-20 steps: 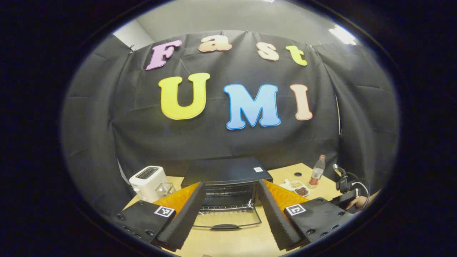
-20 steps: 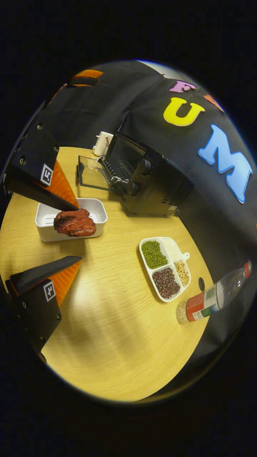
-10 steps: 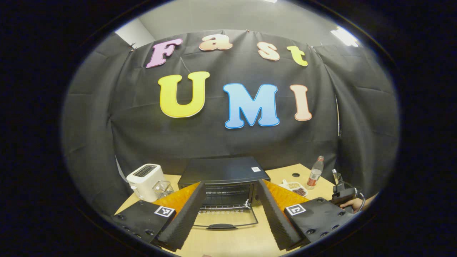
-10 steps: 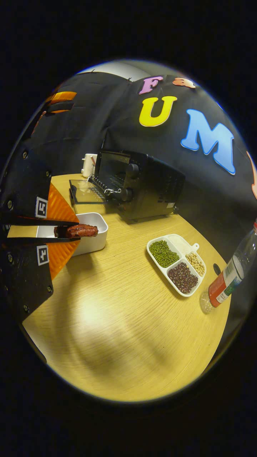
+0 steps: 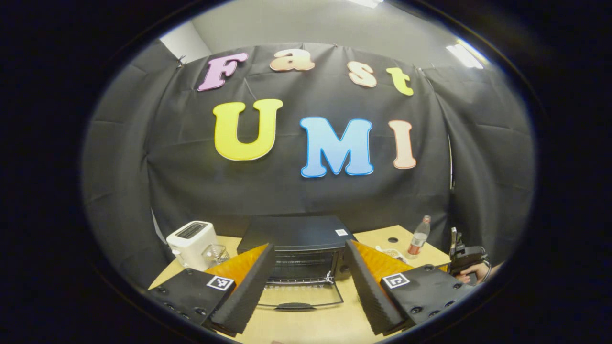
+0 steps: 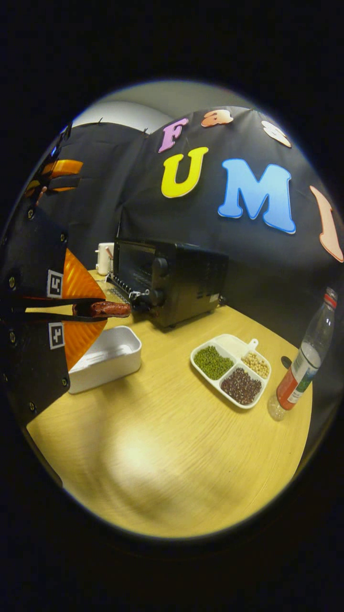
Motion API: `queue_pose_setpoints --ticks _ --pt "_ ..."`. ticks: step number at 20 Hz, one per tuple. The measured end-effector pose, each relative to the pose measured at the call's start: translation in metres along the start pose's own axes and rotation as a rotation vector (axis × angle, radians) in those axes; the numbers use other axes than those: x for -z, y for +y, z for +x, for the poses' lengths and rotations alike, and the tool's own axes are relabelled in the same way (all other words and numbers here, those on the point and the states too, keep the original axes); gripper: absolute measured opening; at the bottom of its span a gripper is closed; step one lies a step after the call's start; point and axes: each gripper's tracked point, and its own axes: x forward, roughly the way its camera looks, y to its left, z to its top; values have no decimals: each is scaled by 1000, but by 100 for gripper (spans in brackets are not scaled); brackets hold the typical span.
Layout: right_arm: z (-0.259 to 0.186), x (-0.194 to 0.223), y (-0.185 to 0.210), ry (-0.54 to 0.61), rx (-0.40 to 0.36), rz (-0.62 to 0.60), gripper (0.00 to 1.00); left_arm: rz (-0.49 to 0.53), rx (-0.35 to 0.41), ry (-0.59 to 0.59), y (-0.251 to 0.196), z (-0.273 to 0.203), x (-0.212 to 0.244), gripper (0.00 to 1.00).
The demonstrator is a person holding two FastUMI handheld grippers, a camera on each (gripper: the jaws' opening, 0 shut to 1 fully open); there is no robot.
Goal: Open the electric oven with the left hand, put the food in, and close the electric oven.
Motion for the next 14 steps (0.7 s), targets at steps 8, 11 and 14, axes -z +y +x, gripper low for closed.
queue_pose_setpoints --ticks 8,11,14 --pt "65 36 60 47 -41 -113 4 -13 16 -2 25 -5 0 94" --pt "98 41 73 26 -39 -95 5 -17 0 6 44 -12 4 94" --pt "127 41 80 -12 -18 -59 5 -23 -29 13 69 -22 6 95"
